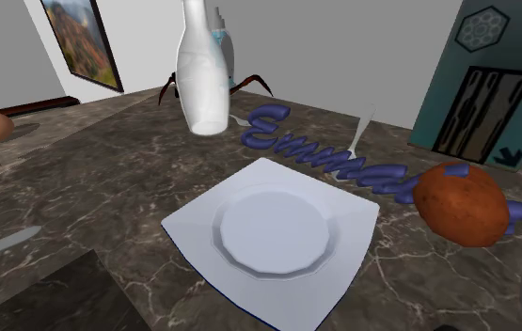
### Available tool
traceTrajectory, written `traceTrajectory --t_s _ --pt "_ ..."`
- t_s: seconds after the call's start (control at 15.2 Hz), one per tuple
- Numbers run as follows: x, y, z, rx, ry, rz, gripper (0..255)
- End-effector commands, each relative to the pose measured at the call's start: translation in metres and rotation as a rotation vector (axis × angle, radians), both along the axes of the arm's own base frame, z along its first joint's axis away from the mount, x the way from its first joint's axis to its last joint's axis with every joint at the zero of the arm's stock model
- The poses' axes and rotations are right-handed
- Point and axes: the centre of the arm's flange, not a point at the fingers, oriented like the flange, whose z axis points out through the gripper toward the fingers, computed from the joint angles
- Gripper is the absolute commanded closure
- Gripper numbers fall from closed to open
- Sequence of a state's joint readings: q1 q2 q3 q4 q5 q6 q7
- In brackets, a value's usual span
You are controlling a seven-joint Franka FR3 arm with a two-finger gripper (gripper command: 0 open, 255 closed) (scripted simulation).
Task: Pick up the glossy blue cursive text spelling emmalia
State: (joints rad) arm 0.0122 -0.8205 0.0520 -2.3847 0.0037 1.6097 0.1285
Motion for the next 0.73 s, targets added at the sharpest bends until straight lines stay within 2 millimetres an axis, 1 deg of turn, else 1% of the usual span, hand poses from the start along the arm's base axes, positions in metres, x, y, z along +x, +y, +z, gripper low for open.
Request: traceTrajectory --t_s 0.0,0.33,0.66 --pt "0.0 0.0 0.0 0.0 0.0 0.0 0" --pt "0.005 0.063 0.007 0.023 -0.026 -0.186 0" --pt "0.022 0.124 0.016 0.046 -0.053 -0.371 0"
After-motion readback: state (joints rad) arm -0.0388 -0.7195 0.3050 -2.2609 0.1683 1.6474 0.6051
